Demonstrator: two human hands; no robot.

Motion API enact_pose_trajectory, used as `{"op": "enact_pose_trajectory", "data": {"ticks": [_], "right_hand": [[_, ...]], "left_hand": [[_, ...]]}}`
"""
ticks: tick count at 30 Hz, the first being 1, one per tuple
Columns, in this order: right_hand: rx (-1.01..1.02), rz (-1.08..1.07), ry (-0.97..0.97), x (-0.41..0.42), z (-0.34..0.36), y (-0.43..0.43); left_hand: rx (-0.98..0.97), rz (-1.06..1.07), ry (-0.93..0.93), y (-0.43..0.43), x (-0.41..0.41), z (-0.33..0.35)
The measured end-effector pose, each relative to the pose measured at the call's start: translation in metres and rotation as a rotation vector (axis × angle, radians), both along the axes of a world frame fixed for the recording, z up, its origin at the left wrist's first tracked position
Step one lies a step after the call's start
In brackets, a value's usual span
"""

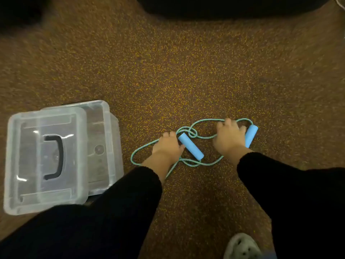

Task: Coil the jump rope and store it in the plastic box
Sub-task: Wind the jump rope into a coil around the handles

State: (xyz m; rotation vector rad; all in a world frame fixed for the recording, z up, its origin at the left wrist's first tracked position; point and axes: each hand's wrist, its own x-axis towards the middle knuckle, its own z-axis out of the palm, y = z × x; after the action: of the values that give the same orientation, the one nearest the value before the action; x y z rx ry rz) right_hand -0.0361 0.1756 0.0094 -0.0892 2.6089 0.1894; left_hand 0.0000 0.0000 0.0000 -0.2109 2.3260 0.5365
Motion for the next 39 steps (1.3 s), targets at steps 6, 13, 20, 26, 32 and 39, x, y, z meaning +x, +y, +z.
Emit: {"op": "enact_pose_trajectory", "data": {"ticks": [6, 13, 20, 26, 32, 39], "right_hand": [[-0.056, -0.634, 0.145, -0.003, -0.016, 0.033], [-0.267, -0.784, 0.111, -0.006, -0.027, 0.056], [-0.297, -0.767, 0.138, -0.001, 0.003, 0.057], [-0.343, -0.671, 0.145, -0.003, 0.052, 0.057], [-0.432, -0.574, 0.175, 0.009, 0.108, 0.048], [-0.508, -0.383, 0.173, 0.023, 0.187, 0.025]], "left_hand": [[0.114, 0.298, -0.041, 0.009, -0.009, -0.01], [0.393, 0.544, 0.017, 0.003, -0.009, -0.009], [0.515, 0.662, 0.184, -0.018, 0.015, 0.011], [0.563, 0.622, 0.278, -0.027, 0.026, 0.055], [0.663, 0.562, 0.394, -0.03, 0.033, 0.124], [0.602, 0.262, 0.561, -0.037, 0.033, 0.224]]}}
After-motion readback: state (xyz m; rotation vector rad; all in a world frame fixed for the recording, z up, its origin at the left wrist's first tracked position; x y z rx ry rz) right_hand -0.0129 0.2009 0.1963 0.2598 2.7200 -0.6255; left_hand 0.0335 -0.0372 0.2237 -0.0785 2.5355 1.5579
